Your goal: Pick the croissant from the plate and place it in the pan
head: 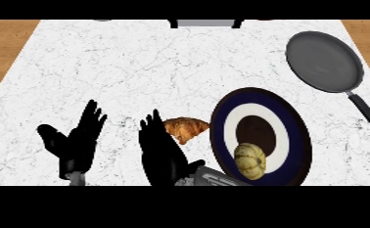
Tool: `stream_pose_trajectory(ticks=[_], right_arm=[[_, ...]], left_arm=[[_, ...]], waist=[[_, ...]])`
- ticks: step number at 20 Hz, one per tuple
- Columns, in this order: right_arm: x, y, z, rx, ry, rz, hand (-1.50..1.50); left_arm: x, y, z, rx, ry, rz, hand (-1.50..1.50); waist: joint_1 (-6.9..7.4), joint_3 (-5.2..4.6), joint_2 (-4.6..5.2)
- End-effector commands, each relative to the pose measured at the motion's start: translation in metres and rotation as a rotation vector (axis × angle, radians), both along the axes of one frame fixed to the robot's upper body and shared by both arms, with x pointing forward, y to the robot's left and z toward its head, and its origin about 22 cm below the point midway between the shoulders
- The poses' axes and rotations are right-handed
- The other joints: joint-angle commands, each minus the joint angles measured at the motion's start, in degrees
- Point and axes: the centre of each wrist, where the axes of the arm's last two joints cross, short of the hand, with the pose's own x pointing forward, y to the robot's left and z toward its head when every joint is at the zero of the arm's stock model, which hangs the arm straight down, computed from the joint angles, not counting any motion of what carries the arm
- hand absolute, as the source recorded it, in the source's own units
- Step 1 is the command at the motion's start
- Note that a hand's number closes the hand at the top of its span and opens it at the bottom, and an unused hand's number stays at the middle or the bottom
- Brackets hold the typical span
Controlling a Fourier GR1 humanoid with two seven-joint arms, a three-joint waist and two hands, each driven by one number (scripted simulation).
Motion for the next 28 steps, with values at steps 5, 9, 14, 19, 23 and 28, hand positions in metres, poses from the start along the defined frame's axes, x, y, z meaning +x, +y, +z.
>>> stream_pose_trajectory(ticks=[5, 9, 14, 19, 23, 28], right_arm=[[0.019, -0.004, -0.016, 0.083, -0.013, 0.044, -1.5], [0.028, -0.007, -0.024, 0.043, -0.052, 0.013, -1.5], [0.046, -0.02, -0.032, 0.009, 0.038, 0.085, 1.5], [0.063, -0.007, -0.022, 0.01, 0.014, 0.186, 1.5], [0.066, -0.021, -0.043, 0.015, -0.001, 0.198, 1.5], [0.07, -0.018, -0.039, 0.009, -0.033, 0.199, 1.5]], left_arm=[[-0.008, -0.002, 0.003, -0.011, 0.034, -0.021, 0.0], [-0.002, -0.004, -0.001, 0.031, 0.024, -0.005, 0.0], [0.0, -0.009, -0.013, 0.005, 0.03, 0.019, 0.0], [0.011, -0.001, 0.008, 0.006, 0.03, -0.009, 0.0], [0.008, -0.004, -0.002, -0.004, 0.048, 0.008, 0.0], [-0.005, 0.0, 0.0, -0.003, 0.025, -0.007, 0.0]], waist=[[0.34, -0.21, 0.23], [0.1, -0.22, 0.21], [-0.33, -0.23, 0.21], [0.44, -0.22, 0.31], [-0.15, -0.22, 0.24], [0.2, -0.22, 0.24]])
